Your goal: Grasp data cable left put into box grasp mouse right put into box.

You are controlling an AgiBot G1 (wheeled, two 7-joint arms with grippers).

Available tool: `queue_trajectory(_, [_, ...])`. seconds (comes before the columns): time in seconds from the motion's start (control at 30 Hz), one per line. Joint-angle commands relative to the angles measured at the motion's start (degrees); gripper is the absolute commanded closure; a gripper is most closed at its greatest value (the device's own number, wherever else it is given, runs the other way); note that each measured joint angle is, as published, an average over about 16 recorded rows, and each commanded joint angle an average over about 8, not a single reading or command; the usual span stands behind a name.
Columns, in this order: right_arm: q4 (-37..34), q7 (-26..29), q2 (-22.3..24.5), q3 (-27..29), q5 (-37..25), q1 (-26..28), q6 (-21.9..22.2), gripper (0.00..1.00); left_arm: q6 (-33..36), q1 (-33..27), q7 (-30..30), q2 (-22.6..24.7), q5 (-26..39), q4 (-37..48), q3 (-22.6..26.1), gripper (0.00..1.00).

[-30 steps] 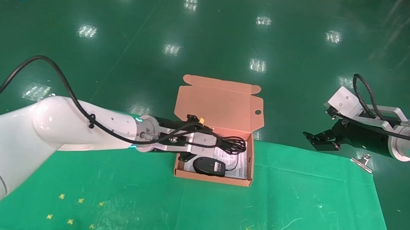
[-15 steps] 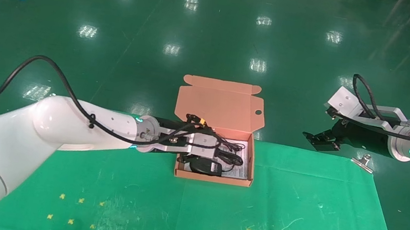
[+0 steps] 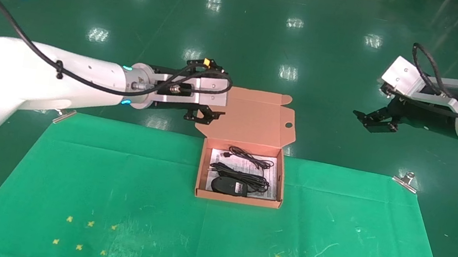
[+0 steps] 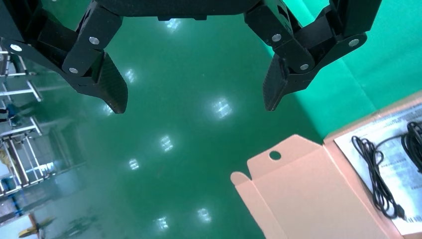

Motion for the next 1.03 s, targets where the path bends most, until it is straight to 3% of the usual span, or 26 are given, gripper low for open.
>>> queue_trajectory(0.03, [0.31,-0.18,0.1,-0.1,-0.34,0.41,-0.06,0.0,0.15,-0.31,-0.35,-0.37,-0.17,-0.24,-0.1,0.0])
queue_trajectory(1.03, [15.32,0.65,7.11,17.04,22.52,-17.97,-20.09,0.0,22.85,16.65,-12.61,-17.92,-20.97,-17.16,-19.79,0.0])
